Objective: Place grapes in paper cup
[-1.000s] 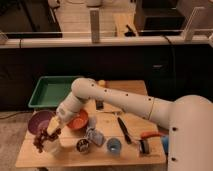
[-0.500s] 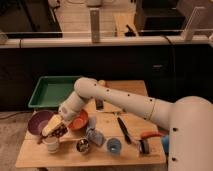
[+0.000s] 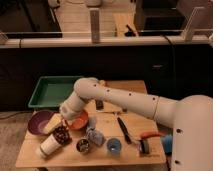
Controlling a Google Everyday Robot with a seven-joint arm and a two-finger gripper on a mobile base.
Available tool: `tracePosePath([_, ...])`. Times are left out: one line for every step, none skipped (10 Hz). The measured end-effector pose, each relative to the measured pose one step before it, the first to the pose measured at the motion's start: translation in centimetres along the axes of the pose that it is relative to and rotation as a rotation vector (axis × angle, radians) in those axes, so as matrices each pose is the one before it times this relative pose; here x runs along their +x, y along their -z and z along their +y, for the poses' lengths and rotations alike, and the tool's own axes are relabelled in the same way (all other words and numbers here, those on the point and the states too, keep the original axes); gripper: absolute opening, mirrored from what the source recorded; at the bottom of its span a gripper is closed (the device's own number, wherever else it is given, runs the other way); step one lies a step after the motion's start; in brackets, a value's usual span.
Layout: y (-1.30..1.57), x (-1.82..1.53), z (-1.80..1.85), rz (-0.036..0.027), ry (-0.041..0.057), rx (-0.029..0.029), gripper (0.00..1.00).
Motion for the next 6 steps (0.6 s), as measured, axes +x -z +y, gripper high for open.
tracePosePath([0.158,0.080,0.157,0.01375,-0.00764,-0.01291,0.80])
tracePosePath([0.156,0.088,0.128,0.01369,-0.00782,-0.01213,0.80])
tracePosePath([0.283,0.113,0.210,0.01759,-0.01104,-0.01557,0.80])
tracePosePath([0.037,-0.039,0.112,0.00082,-0.00182,-0.00102,0.80])
tracePosePath([-0.053,0.011,-0.090,-0.00120,0.00091,0.00112,0.80])
tracePosePath([-0.020,0.008,-0.024,-0.00042,0.00058,0.00002,0.80])
